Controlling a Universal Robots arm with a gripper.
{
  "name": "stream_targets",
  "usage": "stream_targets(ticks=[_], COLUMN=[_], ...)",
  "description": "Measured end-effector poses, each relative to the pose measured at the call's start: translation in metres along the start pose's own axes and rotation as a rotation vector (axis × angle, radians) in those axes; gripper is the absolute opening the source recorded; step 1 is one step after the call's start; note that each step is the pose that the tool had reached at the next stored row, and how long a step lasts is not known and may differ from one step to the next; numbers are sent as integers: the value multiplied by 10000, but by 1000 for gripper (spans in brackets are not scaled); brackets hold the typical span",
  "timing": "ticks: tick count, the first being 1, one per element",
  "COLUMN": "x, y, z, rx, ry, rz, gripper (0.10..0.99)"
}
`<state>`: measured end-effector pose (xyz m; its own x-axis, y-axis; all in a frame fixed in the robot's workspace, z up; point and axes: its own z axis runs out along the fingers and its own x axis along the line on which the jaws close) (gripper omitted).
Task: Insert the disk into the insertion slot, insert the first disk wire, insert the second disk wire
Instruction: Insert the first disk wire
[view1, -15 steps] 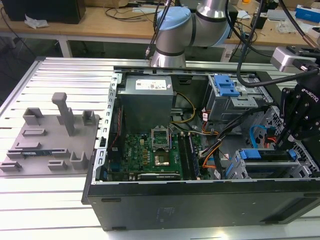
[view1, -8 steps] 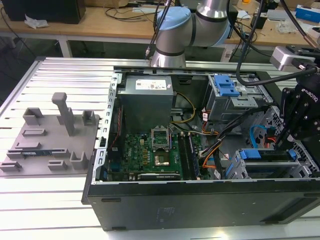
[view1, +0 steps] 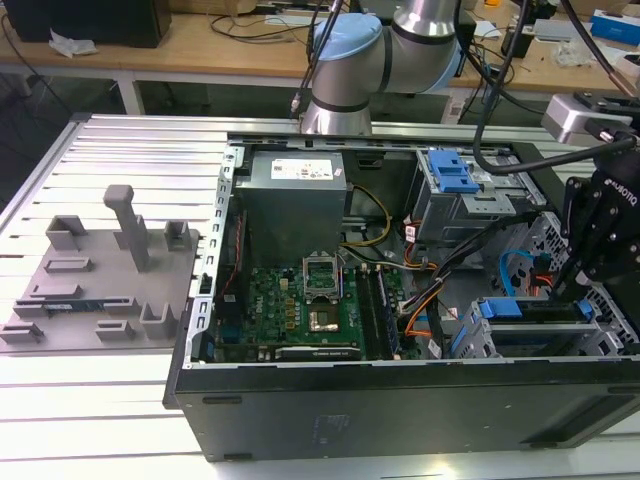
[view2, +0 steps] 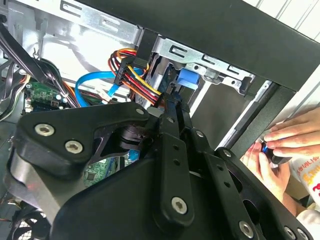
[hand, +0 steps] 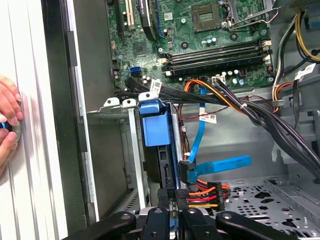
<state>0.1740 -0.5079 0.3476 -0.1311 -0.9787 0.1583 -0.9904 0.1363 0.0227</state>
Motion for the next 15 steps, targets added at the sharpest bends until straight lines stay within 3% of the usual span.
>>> stream_targets(ticks=[15], x=[-3], y=[-1], z=[43], rx=[0], ry=[0], rz=[1], gripper=[165])
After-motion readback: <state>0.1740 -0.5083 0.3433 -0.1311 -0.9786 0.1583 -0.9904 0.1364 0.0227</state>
